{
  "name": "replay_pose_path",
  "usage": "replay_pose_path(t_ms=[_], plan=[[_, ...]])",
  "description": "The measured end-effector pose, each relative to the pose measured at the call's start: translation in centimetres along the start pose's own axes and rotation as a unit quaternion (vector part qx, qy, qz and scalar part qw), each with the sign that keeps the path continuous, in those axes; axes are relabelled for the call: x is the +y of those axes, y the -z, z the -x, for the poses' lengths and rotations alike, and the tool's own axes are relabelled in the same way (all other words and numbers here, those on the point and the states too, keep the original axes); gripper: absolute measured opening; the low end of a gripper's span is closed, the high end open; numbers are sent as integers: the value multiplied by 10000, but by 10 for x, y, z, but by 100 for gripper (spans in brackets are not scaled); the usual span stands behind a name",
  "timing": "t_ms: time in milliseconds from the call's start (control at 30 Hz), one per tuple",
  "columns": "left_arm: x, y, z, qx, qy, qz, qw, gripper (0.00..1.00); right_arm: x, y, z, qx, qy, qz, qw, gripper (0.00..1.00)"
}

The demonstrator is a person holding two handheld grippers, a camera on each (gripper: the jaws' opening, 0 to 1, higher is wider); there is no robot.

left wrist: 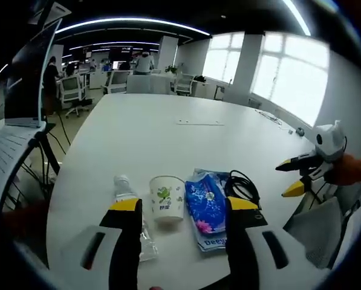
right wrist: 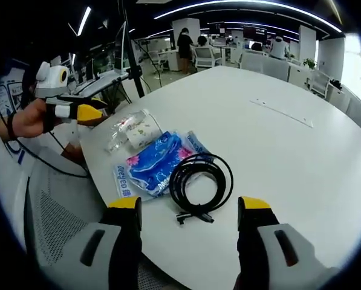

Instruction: Arrange the tabletop items into an orderly group along one side of the table until the central work area is clear of visible clutter.

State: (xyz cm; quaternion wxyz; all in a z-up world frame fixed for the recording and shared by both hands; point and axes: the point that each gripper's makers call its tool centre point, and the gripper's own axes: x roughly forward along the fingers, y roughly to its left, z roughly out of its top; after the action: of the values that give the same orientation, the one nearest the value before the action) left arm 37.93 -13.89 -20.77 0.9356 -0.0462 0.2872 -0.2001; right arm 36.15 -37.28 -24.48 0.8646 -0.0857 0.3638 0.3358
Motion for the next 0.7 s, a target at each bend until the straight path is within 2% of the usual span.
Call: replay_pose_path(t_ms=[700], plan=[[2, -2, 1, -10, 0, 60, 10000, 54, 1, 2, 0, 10, 25, -72, 10000, 63]])
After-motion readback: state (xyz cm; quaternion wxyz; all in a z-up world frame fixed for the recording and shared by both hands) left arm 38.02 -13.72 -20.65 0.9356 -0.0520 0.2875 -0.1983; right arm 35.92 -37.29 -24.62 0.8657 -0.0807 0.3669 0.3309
